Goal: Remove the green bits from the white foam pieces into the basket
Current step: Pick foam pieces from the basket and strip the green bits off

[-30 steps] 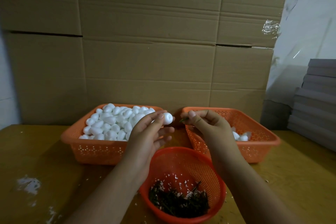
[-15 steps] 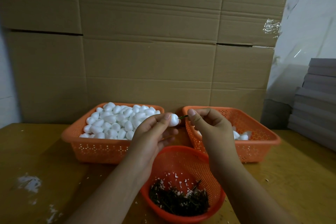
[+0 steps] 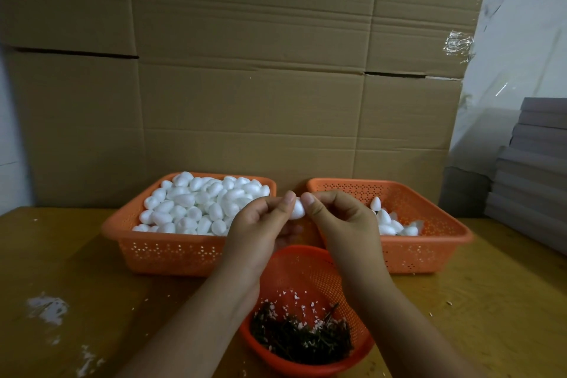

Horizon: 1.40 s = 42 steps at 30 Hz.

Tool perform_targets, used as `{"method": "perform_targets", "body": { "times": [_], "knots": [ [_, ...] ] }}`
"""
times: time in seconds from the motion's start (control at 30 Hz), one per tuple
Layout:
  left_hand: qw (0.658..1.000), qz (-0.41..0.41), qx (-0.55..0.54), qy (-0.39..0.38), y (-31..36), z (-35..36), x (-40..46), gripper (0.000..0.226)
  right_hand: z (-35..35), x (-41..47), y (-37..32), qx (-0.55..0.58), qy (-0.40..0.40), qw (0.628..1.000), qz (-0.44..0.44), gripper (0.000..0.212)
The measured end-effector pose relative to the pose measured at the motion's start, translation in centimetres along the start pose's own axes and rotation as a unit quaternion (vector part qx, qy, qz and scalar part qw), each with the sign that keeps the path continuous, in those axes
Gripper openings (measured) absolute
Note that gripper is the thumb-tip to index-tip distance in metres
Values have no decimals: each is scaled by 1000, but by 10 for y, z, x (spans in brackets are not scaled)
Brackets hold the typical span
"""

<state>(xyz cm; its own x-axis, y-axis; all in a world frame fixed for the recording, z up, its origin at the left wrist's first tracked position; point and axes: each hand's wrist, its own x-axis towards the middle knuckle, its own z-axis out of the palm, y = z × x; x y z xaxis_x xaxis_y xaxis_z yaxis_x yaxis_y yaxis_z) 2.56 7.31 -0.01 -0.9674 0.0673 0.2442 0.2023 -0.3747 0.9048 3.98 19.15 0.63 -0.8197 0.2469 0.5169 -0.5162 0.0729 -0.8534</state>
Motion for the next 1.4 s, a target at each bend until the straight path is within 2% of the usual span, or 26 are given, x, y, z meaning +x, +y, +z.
{"method": "perform_targets", "body": {
  "times": [0.23,0.43,0.63,0.9,1.17,1.4],
  "knots": [
    [998,30,58,27,6,-5,0,38,-2,2,-1,6,-53,999,11,12],
    [995,15,92,31,3,-7,4,27,-2,3,2,-13,-65,998,22,8],
    [997,1,70,27,10,-10,8,28,-7,5,6,11,-19,999,48,13],
    [995,19,94,-5,8,-9,6,12,-7,6,4,31,12,996,87,21],
    [980,99,158,-66,4,-7,0,31,-6,4,3,41,11,995,87,28],
    [975,125,164,-83,2,-7,0,26,-5,2,2,28,-1,996,84,35]
  ]
}}
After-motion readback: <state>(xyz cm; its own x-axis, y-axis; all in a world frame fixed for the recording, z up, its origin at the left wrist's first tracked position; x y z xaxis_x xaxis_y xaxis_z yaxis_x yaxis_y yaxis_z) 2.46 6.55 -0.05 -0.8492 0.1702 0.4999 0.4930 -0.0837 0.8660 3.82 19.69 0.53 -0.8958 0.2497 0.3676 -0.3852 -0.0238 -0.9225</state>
